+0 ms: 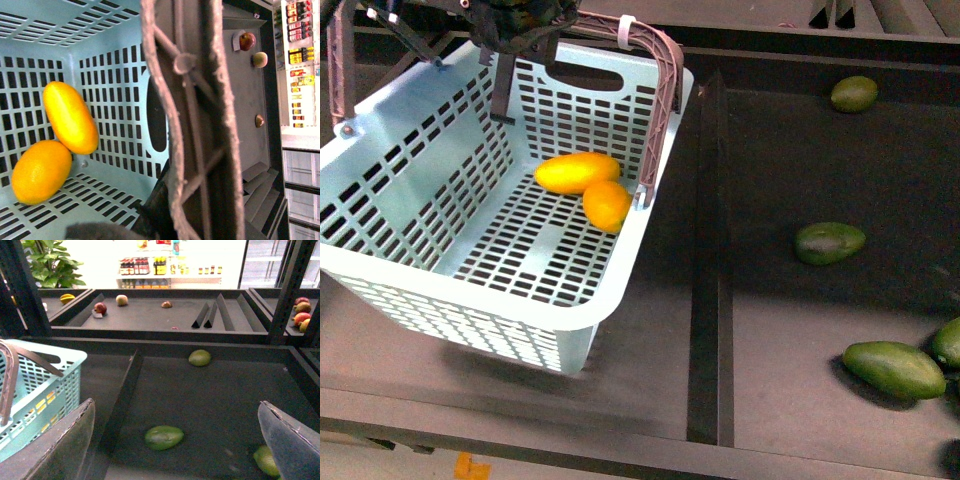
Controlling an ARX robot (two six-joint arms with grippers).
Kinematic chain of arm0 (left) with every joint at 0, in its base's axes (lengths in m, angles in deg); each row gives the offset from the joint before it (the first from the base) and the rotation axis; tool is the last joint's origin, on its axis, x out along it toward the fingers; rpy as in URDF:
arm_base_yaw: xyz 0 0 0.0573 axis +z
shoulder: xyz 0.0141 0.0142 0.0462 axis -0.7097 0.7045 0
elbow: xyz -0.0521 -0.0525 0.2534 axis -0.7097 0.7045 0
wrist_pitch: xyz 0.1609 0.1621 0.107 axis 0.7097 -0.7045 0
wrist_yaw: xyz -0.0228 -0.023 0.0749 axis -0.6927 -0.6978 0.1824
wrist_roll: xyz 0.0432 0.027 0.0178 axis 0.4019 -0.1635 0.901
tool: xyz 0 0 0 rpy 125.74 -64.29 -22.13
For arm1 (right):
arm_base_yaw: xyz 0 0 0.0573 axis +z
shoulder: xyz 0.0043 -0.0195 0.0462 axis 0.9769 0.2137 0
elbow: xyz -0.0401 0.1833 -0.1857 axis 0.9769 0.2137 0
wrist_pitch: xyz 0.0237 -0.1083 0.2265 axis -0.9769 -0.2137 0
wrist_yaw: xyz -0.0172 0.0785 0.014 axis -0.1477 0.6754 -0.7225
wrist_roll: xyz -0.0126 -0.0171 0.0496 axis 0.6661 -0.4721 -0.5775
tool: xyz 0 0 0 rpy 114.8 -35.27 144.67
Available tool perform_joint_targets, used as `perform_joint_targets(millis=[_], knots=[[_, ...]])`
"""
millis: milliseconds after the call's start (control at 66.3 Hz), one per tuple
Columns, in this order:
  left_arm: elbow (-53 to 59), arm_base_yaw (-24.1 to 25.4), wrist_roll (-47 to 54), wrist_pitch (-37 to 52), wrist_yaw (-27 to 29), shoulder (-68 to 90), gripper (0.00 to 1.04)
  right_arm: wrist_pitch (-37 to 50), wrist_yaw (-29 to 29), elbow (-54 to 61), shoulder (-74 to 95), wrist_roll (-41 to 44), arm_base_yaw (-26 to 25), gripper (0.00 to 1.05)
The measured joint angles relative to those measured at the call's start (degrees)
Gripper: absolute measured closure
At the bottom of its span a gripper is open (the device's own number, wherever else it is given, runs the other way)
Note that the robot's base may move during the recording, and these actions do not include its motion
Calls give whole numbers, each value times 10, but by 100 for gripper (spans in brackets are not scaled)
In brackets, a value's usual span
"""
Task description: Pick lemon and mango into basket
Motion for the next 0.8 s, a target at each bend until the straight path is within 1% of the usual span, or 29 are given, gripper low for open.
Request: perform_joint_targets(millis=[151, 301, 347, 362, 407, 422, 482, 528, 543, 573, 588, 633, 648, 693, 708, 739, 754, 799], knots=[[23, 0, 15, 23, -41, 10, 100, 0, 0, 0, 0, 0, 0, 9], [51, 5, 22, 18, -49, 3, 99, 0, 0, 0, 0, 0, 0, 9], [63, 6, 33, 13, -38, -2, 89, 0, 0, 0, 0, 0, 0, 9], [65, 7, 33, 14, -39, -4, 87, 0, 0, 0, 0, 0, 0, 9], [77, 8, 37, 16, -39, -10, 76, 0, 0, 0, 0, 0, 0, 9], [85, 8, 38, 17, -39, -16, 71, 0, 0, 0, 0, 0, 0, 9], [104, 8, 39, 17, -32, -30, 60, 0, 0, 0, 0, 0, 0, 9], [127, 7, 39, 6, -18, -53, 49, 0, 0, 0, 0, 0, 0, 9], [131, 7, 39, 3, -14, -58, 48, 0, 0, 0, 0, 0, 0, 9], [147, 5, 44, -14, 3, -81, 41, 0, 0, 0, 0, 0, 0, 9], [150, 5, 47, -21, 8, -87, 39, 0, 0, 0, 0, 0, 0, 9], [164, 1, 57, -73, 38, -123, 28, 0, 0, 0, 0, 0, 0, 9], [167, 0, 59, -82, 43, -130, 26, 0, 0, 0, 0, 0, 0, 9], [185, -3, 66, -130, 51, -167, 16, 0, 0, 0, 0, 0, 0, 9], [189, -4, 65, -138, 52, -174, 14, 0, 0, 0, 0, 0, 0, 9], [208, -8, 65, -158, 63, -199, 7, 0, 0, 0, 0, 0, 0, 9], [219, -10, 64, -165, 67, -212, 5, 0, 0, 0, 0, 0, 0, 9], [262, -25, 53, -177, 69, -264, 7, 0, 0, 0, 0, 0, 0, 9]])
